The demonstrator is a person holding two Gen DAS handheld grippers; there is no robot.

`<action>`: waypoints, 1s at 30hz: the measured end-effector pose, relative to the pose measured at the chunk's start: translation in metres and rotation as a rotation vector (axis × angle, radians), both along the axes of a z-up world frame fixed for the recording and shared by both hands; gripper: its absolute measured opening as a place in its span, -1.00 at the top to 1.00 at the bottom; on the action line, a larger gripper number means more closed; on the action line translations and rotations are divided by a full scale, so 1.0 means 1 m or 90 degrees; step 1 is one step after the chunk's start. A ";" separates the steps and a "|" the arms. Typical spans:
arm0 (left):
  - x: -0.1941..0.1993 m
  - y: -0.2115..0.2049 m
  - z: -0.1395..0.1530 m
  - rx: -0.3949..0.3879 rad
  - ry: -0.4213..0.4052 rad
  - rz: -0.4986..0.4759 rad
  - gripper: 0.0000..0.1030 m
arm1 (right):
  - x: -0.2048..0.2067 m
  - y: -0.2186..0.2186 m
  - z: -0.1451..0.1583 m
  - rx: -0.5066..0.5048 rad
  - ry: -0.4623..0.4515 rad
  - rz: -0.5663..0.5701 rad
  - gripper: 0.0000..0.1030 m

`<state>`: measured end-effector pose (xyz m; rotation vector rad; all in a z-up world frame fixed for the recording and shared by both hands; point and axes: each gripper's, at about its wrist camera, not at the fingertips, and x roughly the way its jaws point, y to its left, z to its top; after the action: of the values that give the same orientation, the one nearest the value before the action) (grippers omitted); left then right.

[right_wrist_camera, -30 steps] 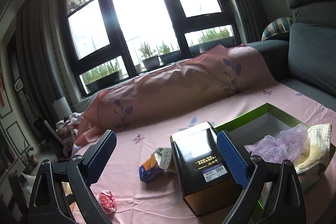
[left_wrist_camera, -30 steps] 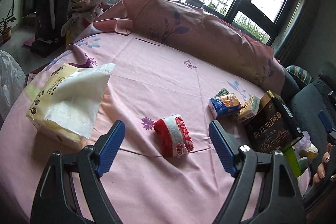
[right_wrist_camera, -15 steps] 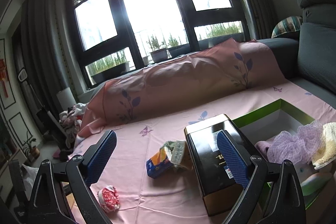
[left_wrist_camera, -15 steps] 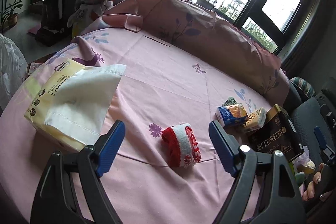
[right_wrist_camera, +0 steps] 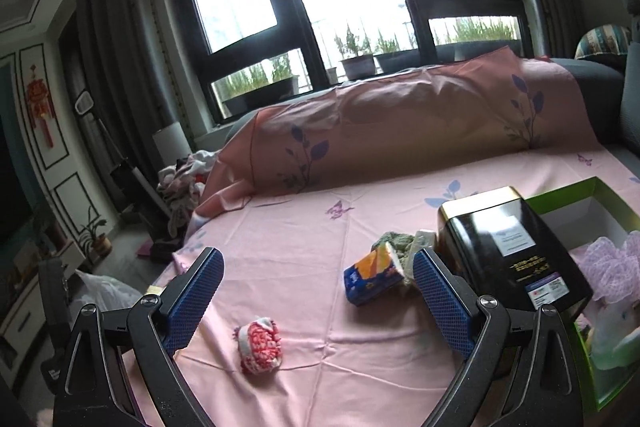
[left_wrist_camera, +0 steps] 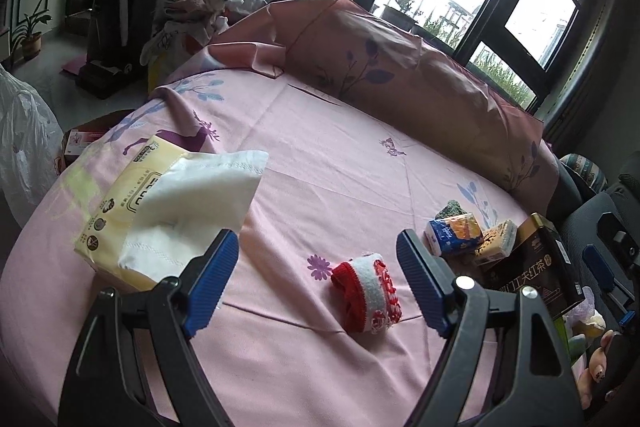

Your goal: Organize soft objects

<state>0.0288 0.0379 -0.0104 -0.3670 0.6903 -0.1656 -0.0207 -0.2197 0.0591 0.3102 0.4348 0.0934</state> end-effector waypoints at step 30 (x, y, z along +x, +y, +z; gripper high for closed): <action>0.012 0.018 -0.007 0.006 0.049 0.017 -0.56 | 0.156 0.015 -0.116 -0.199 0.354 -0.098 -0.51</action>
<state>0.0404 0.0563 -0.0172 -0.3758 0.7619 -0.1230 0.1351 -0.2044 -0.0570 0.0550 0.9627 -0.2171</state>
